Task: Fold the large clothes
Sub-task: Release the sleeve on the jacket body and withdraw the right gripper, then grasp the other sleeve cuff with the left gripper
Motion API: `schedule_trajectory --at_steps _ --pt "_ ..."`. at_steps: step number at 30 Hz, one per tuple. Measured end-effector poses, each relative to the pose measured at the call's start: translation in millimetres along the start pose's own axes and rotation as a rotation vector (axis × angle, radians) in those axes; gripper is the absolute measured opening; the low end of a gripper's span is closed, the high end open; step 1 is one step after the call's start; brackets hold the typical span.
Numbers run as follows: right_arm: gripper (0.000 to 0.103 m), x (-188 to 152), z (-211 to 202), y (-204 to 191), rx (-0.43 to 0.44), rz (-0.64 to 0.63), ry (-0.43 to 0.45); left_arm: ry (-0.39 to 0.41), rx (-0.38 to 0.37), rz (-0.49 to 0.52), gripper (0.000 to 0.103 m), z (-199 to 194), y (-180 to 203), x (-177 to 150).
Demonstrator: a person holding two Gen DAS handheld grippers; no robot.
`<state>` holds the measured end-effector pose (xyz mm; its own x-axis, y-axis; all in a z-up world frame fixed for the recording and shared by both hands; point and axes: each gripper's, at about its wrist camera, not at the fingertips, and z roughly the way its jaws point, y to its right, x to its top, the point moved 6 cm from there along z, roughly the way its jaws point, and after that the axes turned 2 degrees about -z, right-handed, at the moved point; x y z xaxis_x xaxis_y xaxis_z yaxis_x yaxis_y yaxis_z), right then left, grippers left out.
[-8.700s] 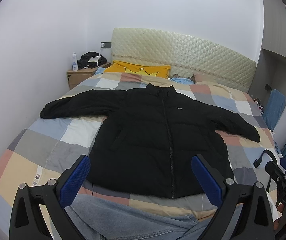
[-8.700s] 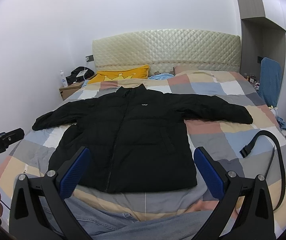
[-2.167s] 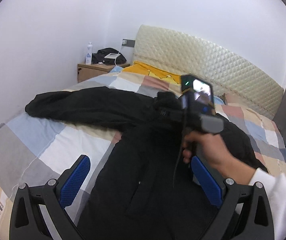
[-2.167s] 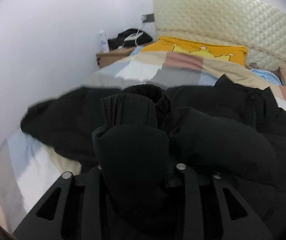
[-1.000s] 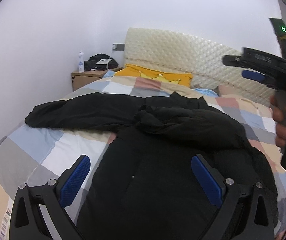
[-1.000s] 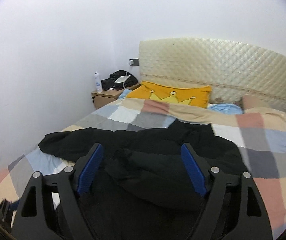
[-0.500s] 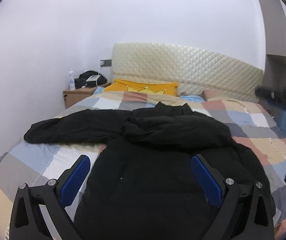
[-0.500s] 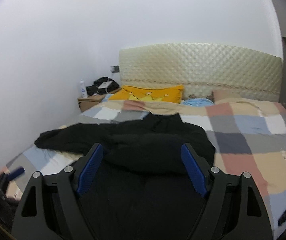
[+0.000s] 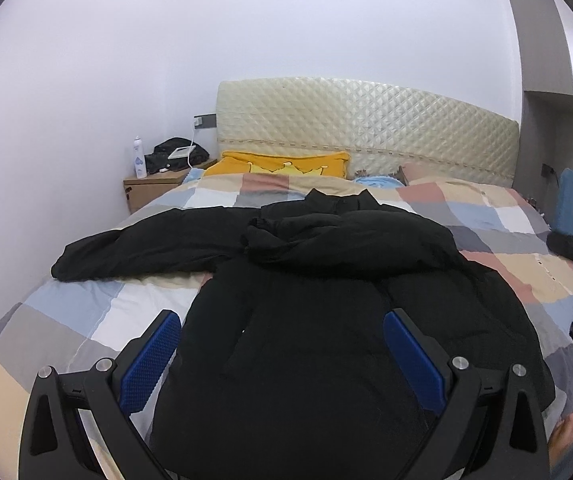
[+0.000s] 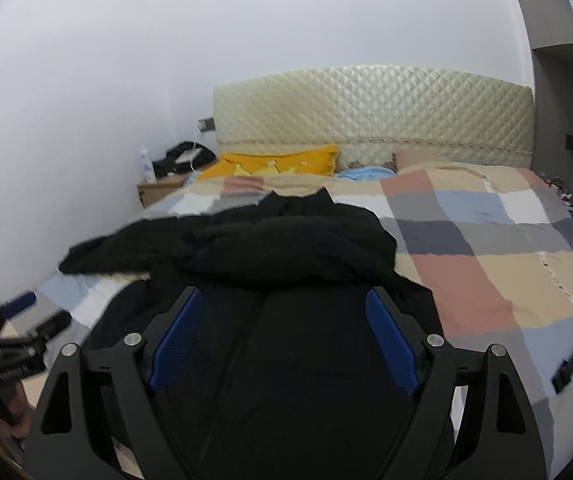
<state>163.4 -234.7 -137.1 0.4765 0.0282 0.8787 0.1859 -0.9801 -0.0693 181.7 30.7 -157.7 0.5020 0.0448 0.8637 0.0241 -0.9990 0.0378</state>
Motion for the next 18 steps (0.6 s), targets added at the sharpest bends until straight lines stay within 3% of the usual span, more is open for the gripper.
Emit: schedule_trajectory --at_steps 12,14,18 --pt "0.092 -41.4 -7.7 11.4 -0.007 0.032 -0.018 -0.079 -0.002 0.025 0.102 17.2 11.5 -14.2" --pt "0.099 -46.1 -11.0 10.8 -0.020 0.029 -0.023 -0.095 -0.012 0.034 0.102 20.7 14.8 -16.8" --pt "0.102 -55.1 -15.3 4.6 0.027 0.029 -0.037 -0.124 -0.033 0.034 0.102 26.0 18.6 -22.0"
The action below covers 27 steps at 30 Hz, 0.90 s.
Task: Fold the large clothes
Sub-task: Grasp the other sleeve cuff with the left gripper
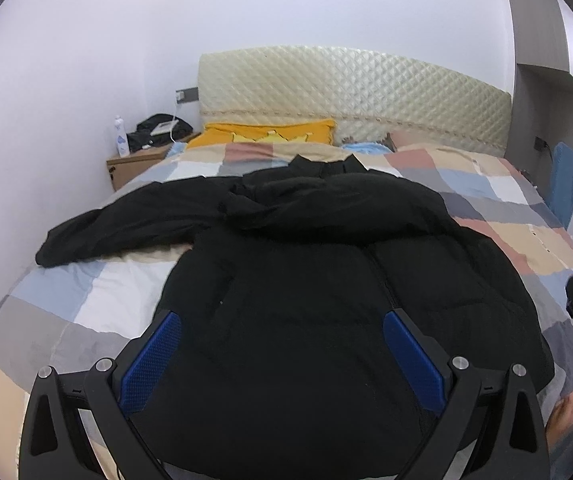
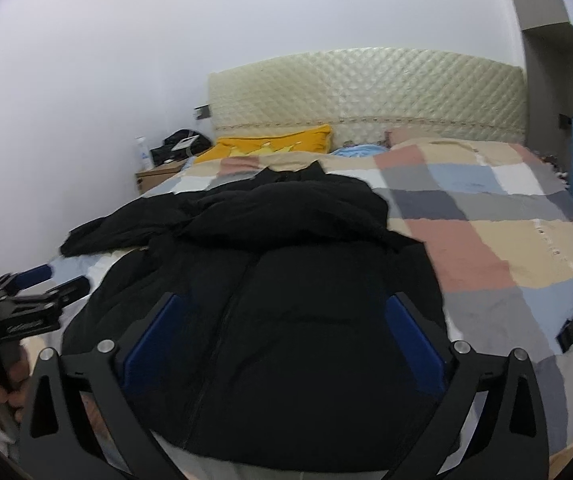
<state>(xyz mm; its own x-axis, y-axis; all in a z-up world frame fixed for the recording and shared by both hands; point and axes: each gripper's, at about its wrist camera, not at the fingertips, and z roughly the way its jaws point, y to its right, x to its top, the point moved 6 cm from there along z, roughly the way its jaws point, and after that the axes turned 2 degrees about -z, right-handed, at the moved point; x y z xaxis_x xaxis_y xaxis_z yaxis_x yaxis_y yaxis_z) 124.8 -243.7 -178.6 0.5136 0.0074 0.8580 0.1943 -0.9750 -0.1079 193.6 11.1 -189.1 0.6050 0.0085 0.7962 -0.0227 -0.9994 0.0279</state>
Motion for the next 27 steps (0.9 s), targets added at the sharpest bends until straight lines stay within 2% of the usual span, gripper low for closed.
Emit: schedule_trajectory --at_steps 4,7,15,17,21,24,27 --pt "0.102 -5.0 -4.1 -2.1 0.012 0.016 0.004 -0.002 -0.010 -0.008 0.102 2.3 -0.5 -0.5" --pt "0.103 -8.9 -4.8 0.7 -0.012 0.015 0.005 -0.006 -0.017 -0.020 0.102 4.9 -4.0 -0.6" --pt "0.103 -14.1 9.2 9.5 -0.039 0.030 -0.029 -0.087 -0.032 -0.034 0.102 21.5 -8.4 -2.6" --pt "0.103 -15.6 13.9 12.0 -0.048 0.034 -0.038 -0.109 -0.038 -0.030 0.102 25.7 -12.4 7.9" --pt "0.103 -19.1 22.4 18.2 -0.062 0.059 -0.066 -0.093 -0.037 -0.056 0.102 29.7 -35.4 42.9" --pt "0.103 -18.9 24.9 20.7 -0.072 0.075 -0.069 -0.073 -0.057 -0.125 0.102 33.9 -72.1 75.3" --pt "0.103 -16.7 26.7 19.0 -0.087 0.069 -0.068 -0.058 -0.009 -0.162 0.102 44.2 -120.6 106.5"
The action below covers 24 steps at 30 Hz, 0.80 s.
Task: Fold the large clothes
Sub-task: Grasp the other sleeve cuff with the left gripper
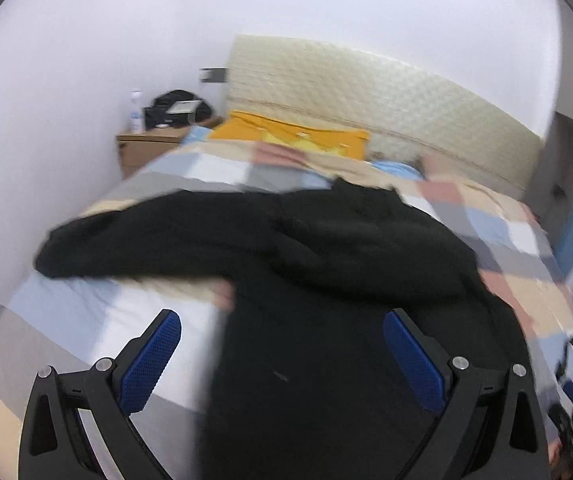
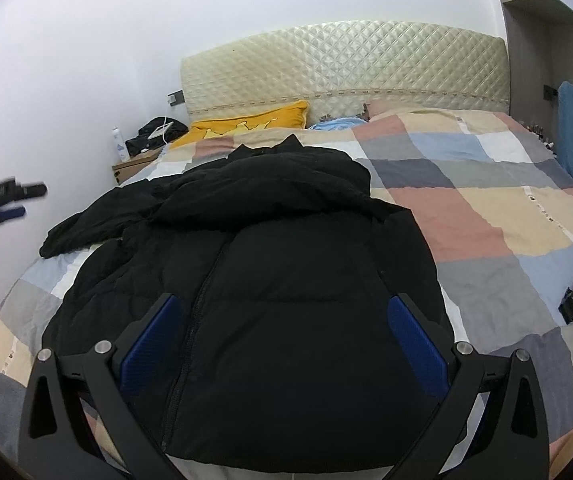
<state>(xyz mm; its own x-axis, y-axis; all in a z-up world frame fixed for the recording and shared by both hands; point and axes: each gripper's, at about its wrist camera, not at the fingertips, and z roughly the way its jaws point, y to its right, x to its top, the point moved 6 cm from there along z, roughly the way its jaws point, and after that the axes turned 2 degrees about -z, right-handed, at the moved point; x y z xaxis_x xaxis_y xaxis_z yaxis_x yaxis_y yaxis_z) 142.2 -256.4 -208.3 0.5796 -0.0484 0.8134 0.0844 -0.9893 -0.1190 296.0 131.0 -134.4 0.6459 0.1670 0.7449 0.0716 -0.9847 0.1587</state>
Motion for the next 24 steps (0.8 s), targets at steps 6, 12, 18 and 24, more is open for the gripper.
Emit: schedule_trajectory --at_steps 6,12,18,24 --pt "0.103 4.8 4.8 -7.3 -0.013 -0.012 0.000 -0.031 0.040 -0.127 0.102 40.4 -107.0 48.0" --pt "0.103 7.8 13.0 -8.6 -0.032 -0.006 -0.014 -0.187 0.014 -0.370 0.102 114.6 -212.0 42.3" --pt "0.103 13.0 26.4 -8.6 -0.063 0.029 -0.042 -0.246 0.040 -0.525 0.102 180.9 -287.7 23.8" --pt "0.103 15.3 41.9 -15.4 -0.119 0.007 -0.075 -0.270 0.073 -0.715 0.102 236.9 -362.8 0.6"
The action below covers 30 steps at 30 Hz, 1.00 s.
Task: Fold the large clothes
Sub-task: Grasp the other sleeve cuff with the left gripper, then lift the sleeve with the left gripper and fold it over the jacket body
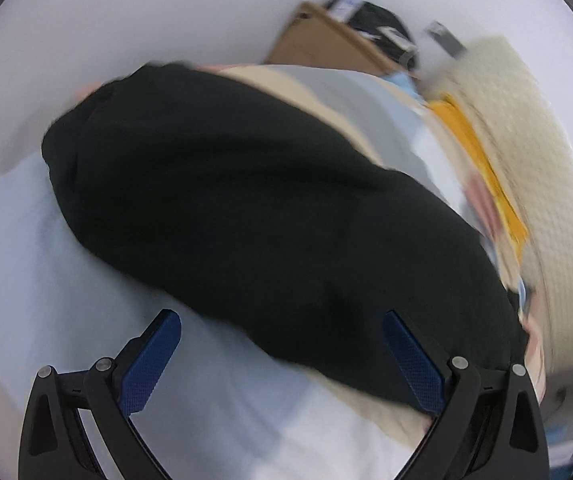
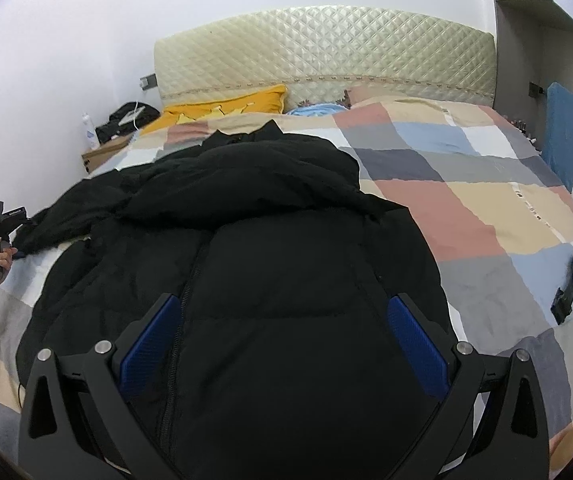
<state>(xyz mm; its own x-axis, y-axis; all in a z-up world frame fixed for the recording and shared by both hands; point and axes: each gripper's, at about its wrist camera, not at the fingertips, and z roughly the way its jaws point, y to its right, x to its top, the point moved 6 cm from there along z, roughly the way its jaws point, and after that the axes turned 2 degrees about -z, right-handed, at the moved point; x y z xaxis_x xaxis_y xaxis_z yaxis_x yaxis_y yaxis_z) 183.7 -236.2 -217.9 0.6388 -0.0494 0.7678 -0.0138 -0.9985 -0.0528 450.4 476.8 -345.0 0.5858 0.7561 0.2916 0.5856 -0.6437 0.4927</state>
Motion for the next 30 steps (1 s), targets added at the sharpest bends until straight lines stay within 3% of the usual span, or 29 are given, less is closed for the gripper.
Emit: schedule_trajectory --at_steps 4,8,9,10,13,16,24,30 --pt "0.103 3.6 12.9 -8.8 -0.015 -0.014 -0.025 0.040 -0.049 -0.076 0.102 21.8 -23.8 23.6" --pt "0.103 3.3 20.1 -17.7 -0.025 -0.042 -0.045 0.158 -0.221 -0.172 0.097 10.3 -28.3 42.3" --pt "0.103 3.5 21.0 -18.4 -0.026 -0.046 -0.046 0.160 -0.225 -0.188 0.086 11.3 -30.9 45.8" --pt "0.103 3.7 21.7 -19.0 -0.023 -0.044 -0.048 0.161 -0.220 -0.206 0.069 12.5 -33.6 48.6" --pt "0.103 2.9 21.3 -19.1 -0.016 -0.041 -0.051 0.162 -0.205 -0.227 0.035 12.4 -39.0 53.4" --pt "0.103 3.4 17.8 -20.3 -0.010 -0.041 -0.046 0.210 -0.202 -0.176 0.015 -3.9 -33.4 53.5" --pt "0.103 3.0 5.6 -12.8 0.017 -0.009 -0.035 0.283 -0.172 -0.092 0.009 -70.7 2.2 45.2" --pt "0.103 -0.3 -2.0 -5.9 0.043 0.009 -0.044 0.341 -0.175 0.016 0.009 -131.8 62.6 49.5"
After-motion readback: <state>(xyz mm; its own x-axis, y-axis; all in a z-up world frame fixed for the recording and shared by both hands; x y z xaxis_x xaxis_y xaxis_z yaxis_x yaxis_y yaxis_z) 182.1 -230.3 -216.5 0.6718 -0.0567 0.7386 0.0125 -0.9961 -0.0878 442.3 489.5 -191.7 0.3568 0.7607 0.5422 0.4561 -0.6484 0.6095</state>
